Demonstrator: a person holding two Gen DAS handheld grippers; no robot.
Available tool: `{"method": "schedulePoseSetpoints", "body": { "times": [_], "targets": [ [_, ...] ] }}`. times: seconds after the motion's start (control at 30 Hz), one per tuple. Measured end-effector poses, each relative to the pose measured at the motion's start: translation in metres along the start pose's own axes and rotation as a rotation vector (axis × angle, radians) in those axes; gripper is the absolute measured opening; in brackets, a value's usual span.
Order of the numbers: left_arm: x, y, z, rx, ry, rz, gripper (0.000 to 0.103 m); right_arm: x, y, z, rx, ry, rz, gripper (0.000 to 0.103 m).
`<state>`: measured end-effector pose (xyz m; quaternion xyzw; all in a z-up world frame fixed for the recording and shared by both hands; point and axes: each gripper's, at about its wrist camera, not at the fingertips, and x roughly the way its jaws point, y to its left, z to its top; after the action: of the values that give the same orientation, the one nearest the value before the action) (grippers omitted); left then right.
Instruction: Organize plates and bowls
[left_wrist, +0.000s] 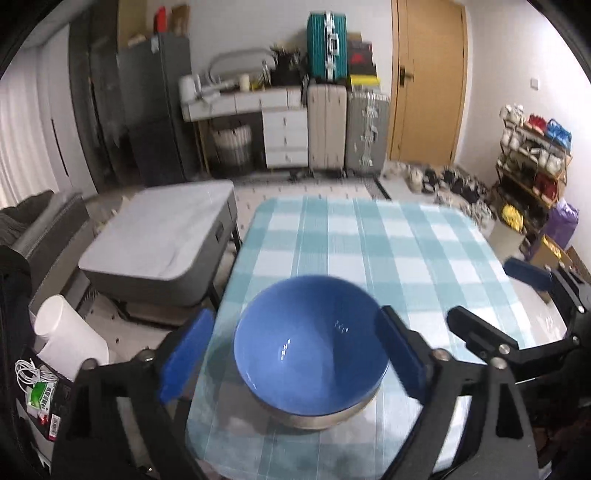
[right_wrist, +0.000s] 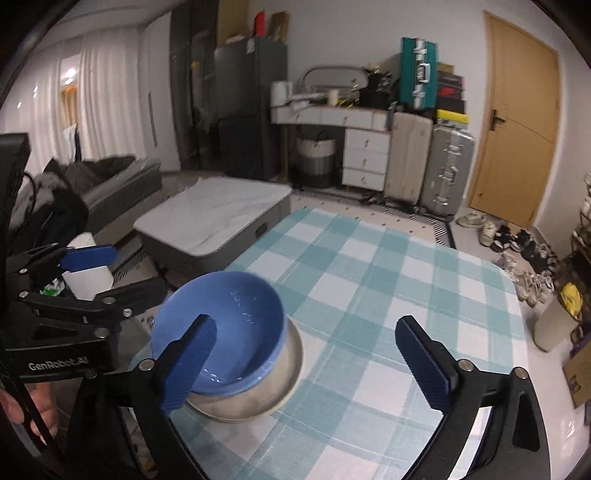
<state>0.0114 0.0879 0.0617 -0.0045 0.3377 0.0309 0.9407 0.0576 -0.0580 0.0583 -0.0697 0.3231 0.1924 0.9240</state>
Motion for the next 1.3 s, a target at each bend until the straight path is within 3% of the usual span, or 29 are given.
{"method": "schedulePoseSetpoints", "body": {
  "times": [0.1,0.23,0.43,0.53,0.63,0.9,1.03,1.3],
  "targets": [
    [-0.014,-0.004,-0.006,-0.011,-0.101,0.033,0.103,-0.013,-0.011,-0.012,0.055,-0.029,-0.012,0.101],
    [-0.023,-0.013,-0.02,-0.011,-0.21,0.06,0.103,-0.021,-0.014,-0.028,0.074,-0.059,-0.058,0.102],
    [-0.014,-0.015,-0.034,-0.062,-0.141,0.019,0.103,-0.023,-0.021,-0.048,0.137,-0.043,-0.071,0.102],
    [-0.014,-0.011,-0.044,-0.106,-0.158,0.061,0.103,-0.028,-0.024,-0.057,0.14,-0.053,-0.104,0.102],
    [-0.016,-0.016,-0.054,-0.084,-0.168,0.105,0.103,-0.03,-0.026,-0.066,0.149,-0.043,-0.126,0.102],
    [-0.014,-0.025,-0.067,-0.057,-0.142,0.063,0.103,-0.027,-0.026,-0.089,0.169,-0.001,-0.128,0.102],
    [-0.009,-0.026,-0.071,-0.055,-0.133,0.081,0.103,-0.028,-0.027,-0.096,0.168,0.009,-0.14,0.102],
    [-0.009,-0.035,-0.079,-0.022,-0.098,0.026,0.103,-0.04,-0.033,-0.104,0.185,-0.015,-0.173,0.102]
  ]
}}
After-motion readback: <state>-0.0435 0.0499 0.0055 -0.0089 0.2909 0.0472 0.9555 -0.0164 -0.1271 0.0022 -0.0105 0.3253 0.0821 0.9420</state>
